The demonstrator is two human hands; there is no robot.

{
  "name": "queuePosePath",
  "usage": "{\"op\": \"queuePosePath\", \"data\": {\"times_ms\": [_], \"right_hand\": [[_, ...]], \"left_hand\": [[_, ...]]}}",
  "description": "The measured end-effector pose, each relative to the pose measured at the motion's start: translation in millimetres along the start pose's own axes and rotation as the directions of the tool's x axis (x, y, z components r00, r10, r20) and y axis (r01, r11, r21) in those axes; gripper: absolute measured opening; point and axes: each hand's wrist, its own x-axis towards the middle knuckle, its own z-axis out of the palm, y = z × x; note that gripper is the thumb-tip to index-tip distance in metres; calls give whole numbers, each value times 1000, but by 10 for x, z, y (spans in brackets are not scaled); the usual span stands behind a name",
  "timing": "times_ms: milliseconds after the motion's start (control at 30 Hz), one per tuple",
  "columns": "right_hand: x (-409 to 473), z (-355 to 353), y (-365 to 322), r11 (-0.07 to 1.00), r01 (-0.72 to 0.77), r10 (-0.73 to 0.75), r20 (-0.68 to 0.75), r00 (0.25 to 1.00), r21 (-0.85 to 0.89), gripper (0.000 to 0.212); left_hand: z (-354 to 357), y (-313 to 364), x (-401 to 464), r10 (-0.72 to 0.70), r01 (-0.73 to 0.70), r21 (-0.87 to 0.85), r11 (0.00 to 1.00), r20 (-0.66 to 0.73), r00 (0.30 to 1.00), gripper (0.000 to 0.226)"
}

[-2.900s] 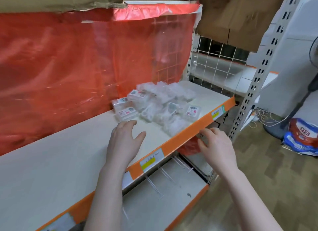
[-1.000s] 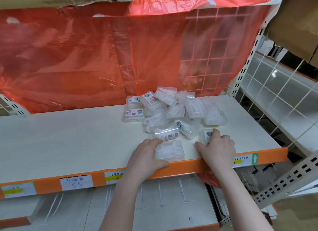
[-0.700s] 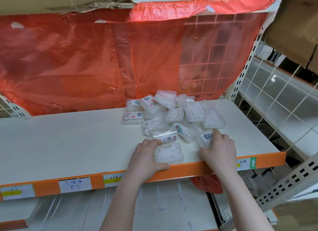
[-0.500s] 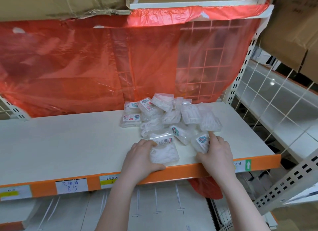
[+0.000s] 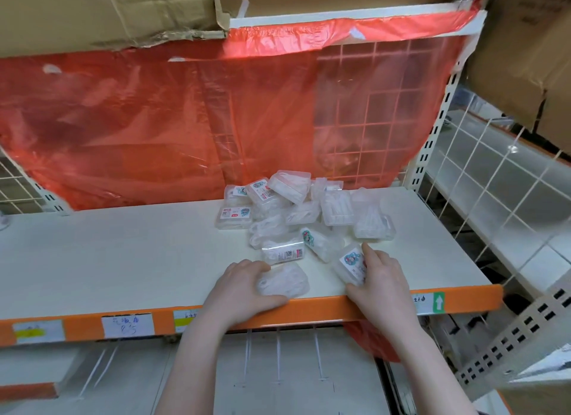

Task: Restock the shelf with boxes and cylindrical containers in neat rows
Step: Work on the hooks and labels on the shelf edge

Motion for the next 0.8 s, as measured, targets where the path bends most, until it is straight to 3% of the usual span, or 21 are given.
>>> {"op": "queuePosePath", "data": {"times_ms": [500,800], "right_hand": [[-40,-47,97,994,111,-111,14,994,17,69],[-119,45,-375,977,213,-213,-39,976,-2,71]], "left_hand": [[61,219,90,91,-87,61,994,-65,994,68],[-267,-275,-278,67,-64,24,998,-196,978,49]]}}
